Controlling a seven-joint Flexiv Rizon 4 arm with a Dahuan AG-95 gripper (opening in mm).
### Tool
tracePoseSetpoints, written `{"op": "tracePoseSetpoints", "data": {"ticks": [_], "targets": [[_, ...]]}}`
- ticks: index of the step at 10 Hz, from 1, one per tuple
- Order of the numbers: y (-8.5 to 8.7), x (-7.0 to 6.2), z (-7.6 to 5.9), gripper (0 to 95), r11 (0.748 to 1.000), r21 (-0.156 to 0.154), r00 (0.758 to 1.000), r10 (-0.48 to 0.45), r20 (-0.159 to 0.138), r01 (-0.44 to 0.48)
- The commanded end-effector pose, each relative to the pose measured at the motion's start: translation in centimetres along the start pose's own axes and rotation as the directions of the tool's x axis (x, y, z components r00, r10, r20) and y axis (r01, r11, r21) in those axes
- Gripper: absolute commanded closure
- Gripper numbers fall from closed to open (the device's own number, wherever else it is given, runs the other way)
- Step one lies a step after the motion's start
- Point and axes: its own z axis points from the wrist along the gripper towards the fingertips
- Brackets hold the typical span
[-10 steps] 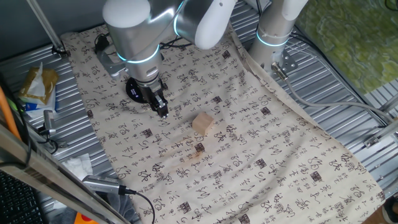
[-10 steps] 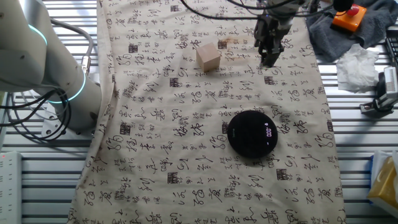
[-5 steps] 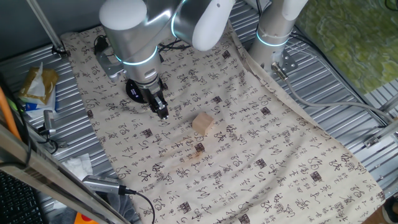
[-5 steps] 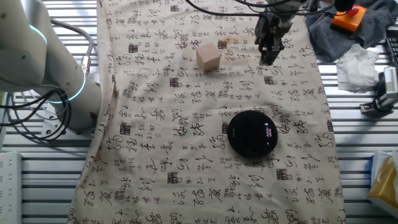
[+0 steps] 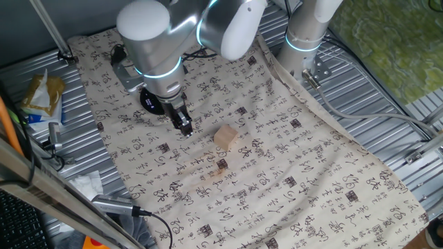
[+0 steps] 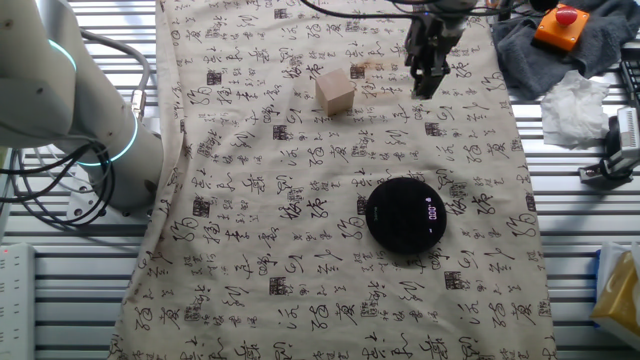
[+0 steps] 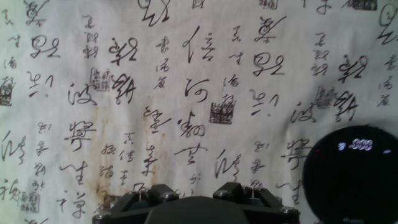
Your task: Place the block on the scale
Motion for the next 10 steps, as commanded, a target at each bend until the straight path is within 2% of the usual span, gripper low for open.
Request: {"op": "tracePoseSetpoints", "data": {"ticks": [1, 6, 10], "targets": [[0.6, 0.8, 0.2, 38.0, 1.0, 0.0, 1.0, 0.008, -0.002, -0.008], [2.3, 2.6, 1.5, 38.0, 0.999, 0.0, 0.999, 0.034, 0.005, -0.034], [3.1, 3.2, 2.0, 38.0, 0.999, -0.001, 0.999, 0.034, 0.006, -0.034]]}}
